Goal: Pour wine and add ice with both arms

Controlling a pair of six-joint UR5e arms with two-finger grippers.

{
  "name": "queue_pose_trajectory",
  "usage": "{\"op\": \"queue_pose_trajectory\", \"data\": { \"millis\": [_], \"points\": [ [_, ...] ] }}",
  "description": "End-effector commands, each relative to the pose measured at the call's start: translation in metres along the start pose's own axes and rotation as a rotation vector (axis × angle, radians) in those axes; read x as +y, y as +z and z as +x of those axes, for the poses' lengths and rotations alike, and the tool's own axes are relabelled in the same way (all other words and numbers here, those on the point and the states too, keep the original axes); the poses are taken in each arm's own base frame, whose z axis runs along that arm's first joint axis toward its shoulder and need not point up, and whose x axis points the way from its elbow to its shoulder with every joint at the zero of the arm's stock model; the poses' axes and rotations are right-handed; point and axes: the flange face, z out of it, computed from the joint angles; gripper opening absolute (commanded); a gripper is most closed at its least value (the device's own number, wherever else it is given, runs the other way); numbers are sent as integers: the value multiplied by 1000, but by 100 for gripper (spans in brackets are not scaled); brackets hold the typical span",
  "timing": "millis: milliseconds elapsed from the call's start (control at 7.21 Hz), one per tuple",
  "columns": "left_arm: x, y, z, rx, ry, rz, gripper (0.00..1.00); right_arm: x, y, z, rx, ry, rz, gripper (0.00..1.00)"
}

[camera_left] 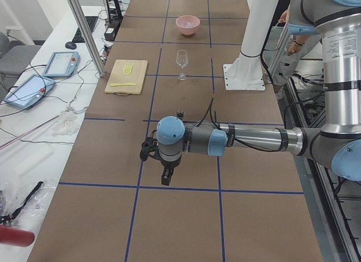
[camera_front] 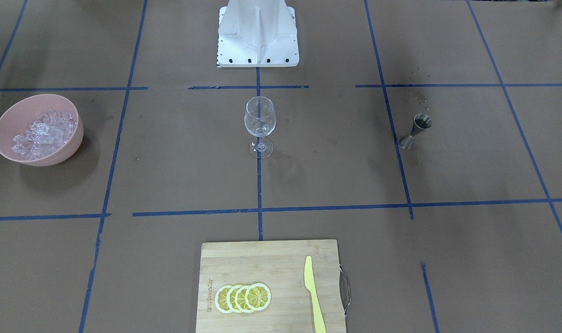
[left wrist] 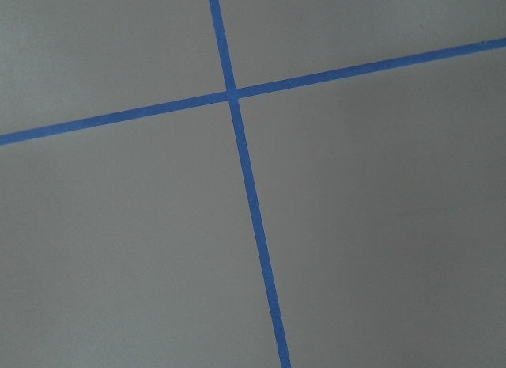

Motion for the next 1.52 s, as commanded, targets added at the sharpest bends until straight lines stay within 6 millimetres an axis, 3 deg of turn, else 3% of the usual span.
{"op": "queue_pose_trajectory", "data": {
  "millis": [0,139,416,554,832,1109,1386],
  "points": [
    [-5,-7,5,-4,26,26,100,-21,-25,-24,4,-50,63,100],
    [-10,-18,15,-9,72,73,100,-41,-45,-44,5,-120,133,100],
    [-22,-23,22,-18,210,200,100,-51,-57,-55,1,-182,200,100],
    [-24,-25,21,-26,303,289,100,-48,-55,-53,1,-189,207,100],
    [-29,-45,43,-55,511,487,100,-47,-53,-52,2,-188,205,100],
    [-26,-57,65,15,443,620,100,-45,-51,-49,2,-183,200,100],
    [-40,-21,127,86,432,682,100,-47,-53,-51,2,-187,205,100]
  ]
}}
